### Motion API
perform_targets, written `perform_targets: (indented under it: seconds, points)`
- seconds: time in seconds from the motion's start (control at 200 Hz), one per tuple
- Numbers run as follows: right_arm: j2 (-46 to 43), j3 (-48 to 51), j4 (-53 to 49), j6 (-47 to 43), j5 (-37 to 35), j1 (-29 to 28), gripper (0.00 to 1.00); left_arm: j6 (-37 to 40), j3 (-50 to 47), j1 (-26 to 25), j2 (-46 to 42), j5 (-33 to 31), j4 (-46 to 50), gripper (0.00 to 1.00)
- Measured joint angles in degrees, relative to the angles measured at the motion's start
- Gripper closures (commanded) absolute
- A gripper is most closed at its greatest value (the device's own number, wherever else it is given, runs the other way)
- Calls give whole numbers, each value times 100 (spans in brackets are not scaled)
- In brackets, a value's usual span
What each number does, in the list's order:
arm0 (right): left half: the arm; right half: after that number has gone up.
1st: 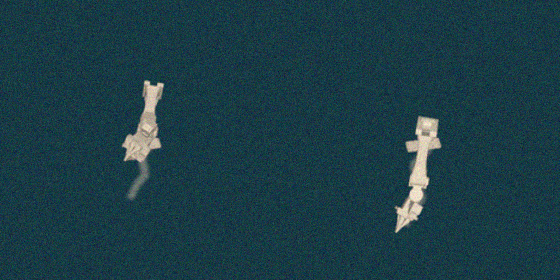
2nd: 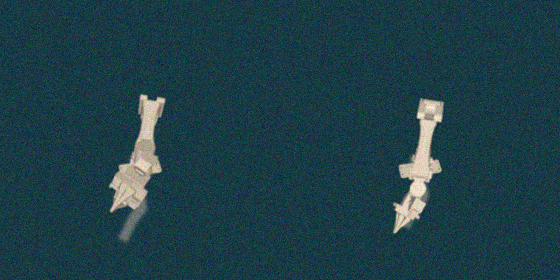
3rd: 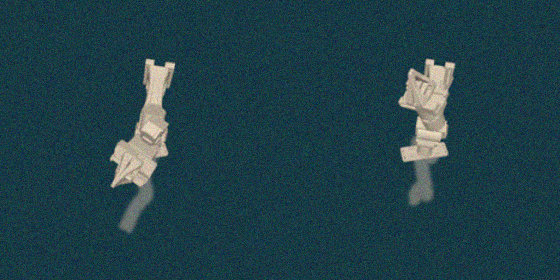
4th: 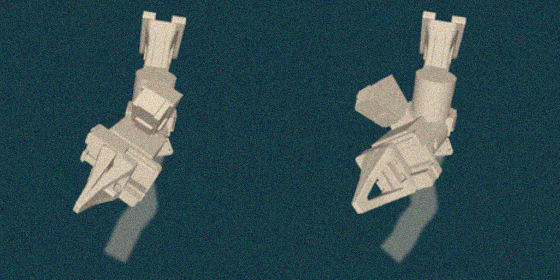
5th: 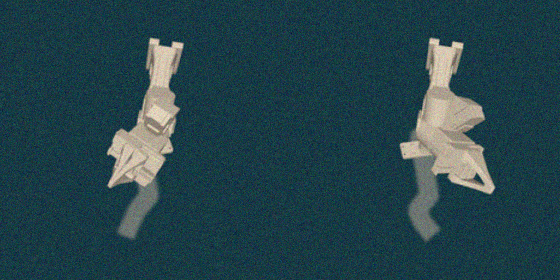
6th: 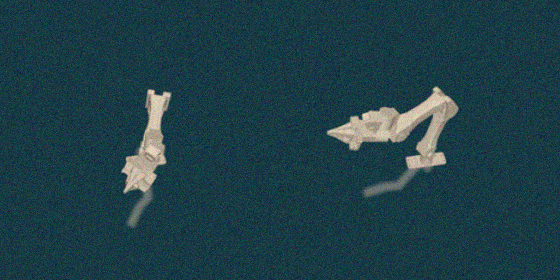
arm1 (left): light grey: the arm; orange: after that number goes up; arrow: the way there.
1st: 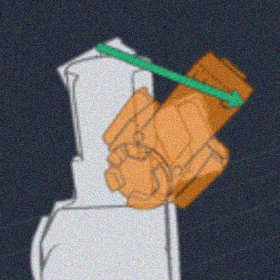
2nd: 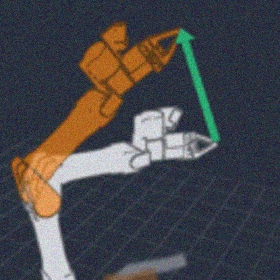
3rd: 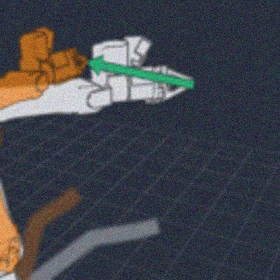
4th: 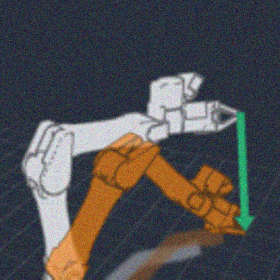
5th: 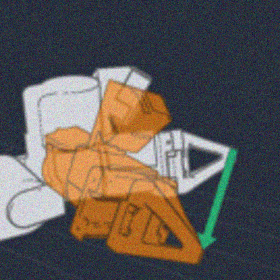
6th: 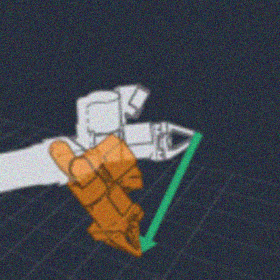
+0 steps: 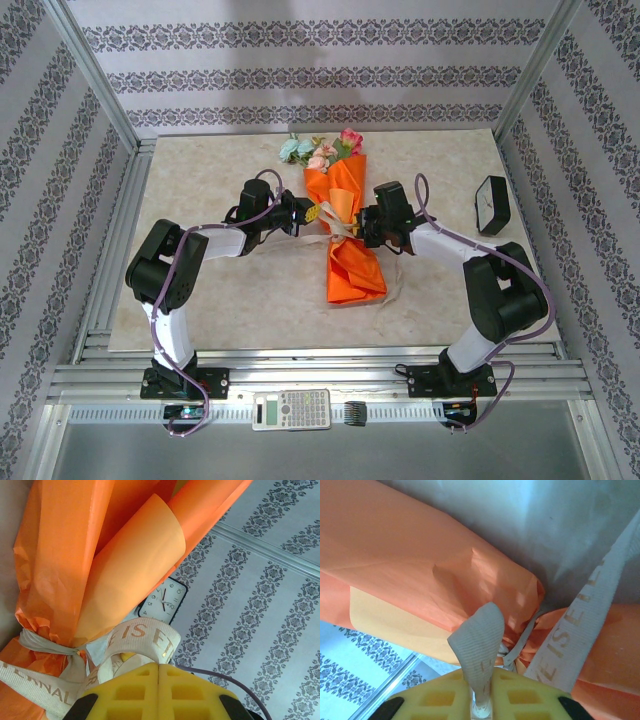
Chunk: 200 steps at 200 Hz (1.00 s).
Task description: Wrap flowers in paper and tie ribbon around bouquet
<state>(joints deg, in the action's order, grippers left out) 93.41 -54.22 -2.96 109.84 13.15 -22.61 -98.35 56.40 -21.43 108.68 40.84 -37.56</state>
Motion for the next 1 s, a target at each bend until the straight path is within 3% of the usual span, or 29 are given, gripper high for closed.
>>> perform_targets:
  seconds: [0.32, 0.555, 0.724, 0.869, 0.999]
  points:
    - [-44, 13, 2, -7, 17, 0, 100, 37, 0, -2, 0, 0, 50, 100]
    - [-345, 289, 46, -4, 280, 2, 100, 68, -4, -7, -35, -37, 289, 100]
    - [-439, 588, 85, -4, 420, 2, 100, 302, -37, -37, -433, -131, 1165, 93]
    - [-439, 612, 162, -4, 452, 2, 100, 577, -37, -37, -979, -282, 2181, 79]
    - [-439, 610, 227, -4, 452, 0, 100, 796, -4, -37, -1394, -494, 3296, 79]
